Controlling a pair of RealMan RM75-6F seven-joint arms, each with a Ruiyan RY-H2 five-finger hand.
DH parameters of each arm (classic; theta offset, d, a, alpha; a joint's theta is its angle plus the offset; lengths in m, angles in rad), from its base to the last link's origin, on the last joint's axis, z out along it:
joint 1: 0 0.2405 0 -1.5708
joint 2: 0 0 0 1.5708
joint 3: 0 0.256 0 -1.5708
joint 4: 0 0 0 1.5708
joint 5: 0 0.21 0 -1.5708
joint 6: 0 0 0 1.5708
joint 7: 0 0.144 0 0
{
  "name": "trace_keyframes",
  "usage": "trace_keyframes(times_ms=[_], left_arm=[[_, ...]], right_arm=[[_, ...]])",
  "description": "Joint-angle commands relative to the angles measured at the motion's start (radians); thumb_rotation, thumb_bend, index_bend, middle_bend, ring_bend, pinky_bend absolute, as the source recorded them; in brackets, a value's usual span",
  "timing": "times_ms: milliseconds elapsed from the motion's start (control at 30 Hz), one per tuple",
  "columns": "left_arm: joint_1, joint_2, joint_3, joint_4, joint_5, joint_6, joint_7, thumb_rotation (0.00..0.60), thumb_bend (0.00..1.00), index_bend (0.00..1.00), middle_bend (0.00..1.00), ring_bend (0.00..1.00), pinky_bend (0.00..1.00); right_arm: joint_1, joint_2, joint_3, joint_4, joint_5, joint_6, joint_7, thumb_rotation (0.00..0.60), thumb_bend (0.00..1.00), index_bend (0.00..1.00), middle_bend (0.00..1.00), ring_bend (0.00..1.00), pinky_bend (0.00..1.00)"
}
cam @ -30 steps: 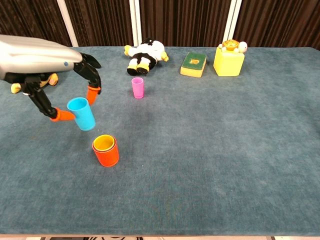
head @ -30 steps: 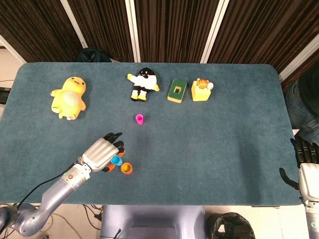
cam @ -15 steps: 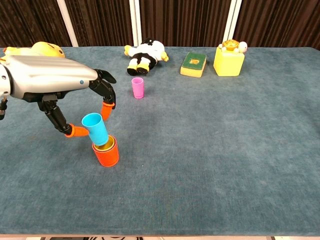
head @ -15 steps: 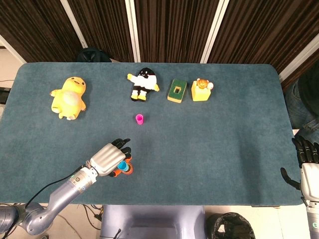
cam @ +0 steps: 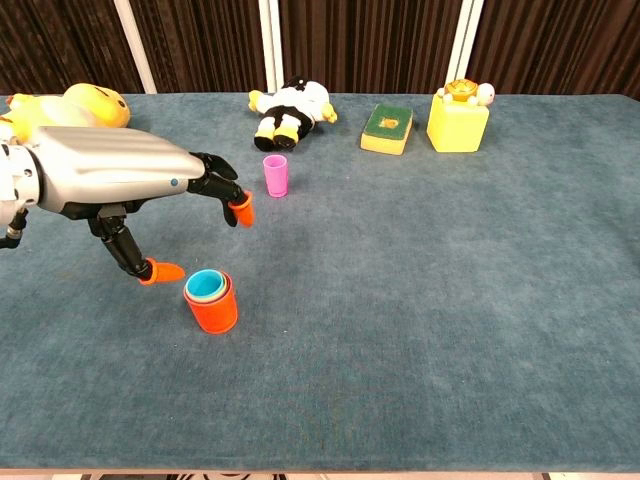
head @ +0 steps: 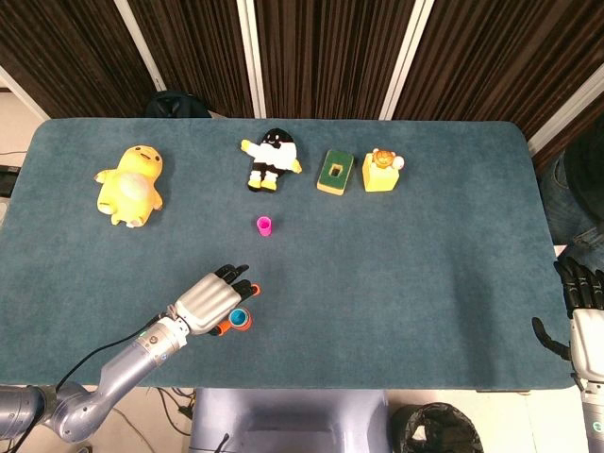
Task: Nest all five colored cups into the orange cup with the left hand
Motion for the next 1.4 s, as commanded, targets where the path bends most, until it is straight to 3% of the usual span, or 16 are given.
trace_keyframes(times_ms=[33, 200, 367, 567, 800, 1067, 1400], left_arm=[[-0.005, 0.002, -0.004, -0.009, -0.010, 0.006, 0.011, 0.600, 0.25, 0.12, 0.20, 0.00, 0.13], [0.009, 0.011, -0.030, -0.017, -0.003, 0.058, -0.006, 0.600, 0.25, 0.12, 0.20, 0.00, 0.14], [0.034, -0.011, -0.068, 0.054, 0.004, 0.140, -0.027, 0.600, 0.25, 0.12, 0.20, 0.00, 0.14], [0.005, -0.081, -0.156, 0.197, -0.097, 0.146, -0.054, 0.600, 0.24, 0.14, 0.20, 0.00, 0.14], [-0.069, -0.205, -0.247, 0.357, -0.295, 0.106, -0.025, 0.600, 0.24, 0.14, 0.20, 0.00, 0.14], [-0.153, -0.363, -0.286, 0.562, -0.473, 0.075, 0.052, 0.600, 0.24, 0.17, 0.20, 0.00, 0.14], [-0.200, -0.510, -0.295, 0.778, -0.494, 0.045, 0.049, 0.600, 0.24, 0.20, 0.21, 0.00, 0.14]], right_arm=[[-0.001, 0.001, 0.001, 0.000, 0.001, 0.001, 0.001, 0.600, 0.37, 0.07, 0.05, 0.07, 0.04], [-0.002, 0.002, 0.001, 0.000, 0.000, 0.003, 0.004, 0.600, 0.37, 0.07, 0.05, 0.07, 0.04], [-0.001, 0.002, 0.000, 0.001, 0.000, 0.001, 0.005, 0.600, 0.37, 0.07, 0.05, 0.07, 0.04], [0.004, -0.004, -0.003, 0.002, 0.000, -0.011, -0.005, 0.600, 0.37, 0.07, 0.05, 0.07, 0.04], [0.006, -0.009, -0.001, 0.006, 0.007, -0.016, -0.012, 0.600, 0.37, 0.07, 0.05, 0.07, 0.04], [0.004, -0.007, 0.002, 0.012, 0.016, -0.017, -0.004, 0.600, 0.37, 0.07, 0.05, 0.07, 0.04], [0.005, -0.008, 0.002, 0.013, 0.019, -0.020, -0.006, 0.600, 0.37, 0.07, 0.05, 0.07, 0.04]])
